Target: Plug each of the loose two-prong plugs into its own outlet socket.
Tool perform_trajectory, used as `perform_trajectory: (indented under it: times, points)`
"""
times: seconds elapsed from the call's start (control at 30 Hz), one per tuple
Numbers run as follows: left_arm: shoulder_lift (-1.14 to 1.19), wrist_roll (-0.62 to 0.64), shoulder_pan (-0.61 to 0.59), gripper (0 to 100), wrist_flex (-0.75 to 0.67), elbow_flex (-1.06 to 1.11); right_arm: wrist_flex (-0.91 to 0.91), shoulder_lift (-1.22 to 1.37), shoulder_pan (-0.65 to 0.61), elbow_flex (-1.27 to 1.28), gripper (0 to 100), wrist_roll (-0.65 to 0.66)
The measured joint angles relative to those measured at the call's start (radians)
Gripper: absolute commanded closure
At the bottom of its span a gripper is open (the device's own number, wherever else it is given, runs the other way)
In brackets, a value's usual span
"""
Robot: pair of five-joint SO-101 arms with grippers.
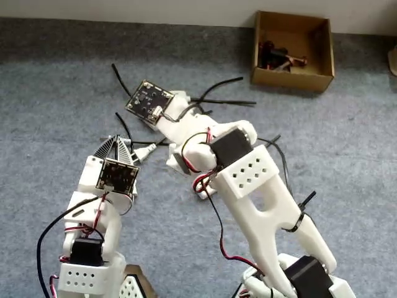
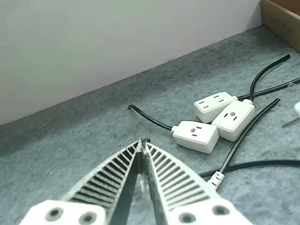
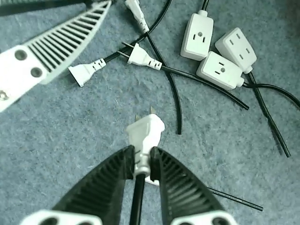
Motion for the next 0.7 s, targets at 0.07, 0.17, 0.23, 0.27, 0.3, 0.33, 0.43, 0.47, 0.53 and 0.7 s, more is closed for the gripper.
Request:
perform_trajectory:
  times: [0.07,0.17,0.23,0.27,0.3,0.33,0.43,0.47,0.53,0.7]
  points:
    - [0.0,0.0,0.0,99,0.0,0.0,0.017,0.0,0.015,0.0,99.2,0.037]
    - [0.0,0.0,0.0,99,0.0,0.0,0.034,0.0,0.035,0.0,99.2,0.11]
    - [0.0,0.0,0.0,99,0.0,0.0,0.037,0.0,0.046,0.0,99.2,0.173]
    - [0.0,0.0,0.0,99,0.0,0.0,0.037,0.0,0.052,0.0,99.2,0.213]
    - [0.0,0.0,0.0,99,0.0,0.0,0.037,0.0,0.057,0.0,99.2,0.256]
    - [0.0,0.0,0.0,99,0.0,0.0,0.037,0.0,0.061,0.0,99.2,0.299]
    - [0.0,0.0,-0.009,99,0.0,0.0,0.064,0.0,0.08,0.0,99.2,0.439]
    - [0.0,0.0,-0.018,99,0.0,0.0,0.094,0.003,0.084,0.0,99.2,0.489]
    - [0.0,0.0,-0.029,99,0.0,0.0,0.158,0.028,0.087,0.0,99.2,0.577]
    - [0.0,0.0,-0.029,99,0.0,0.0,0.224,0.161,0.112,-0.025,99.2,0.66]
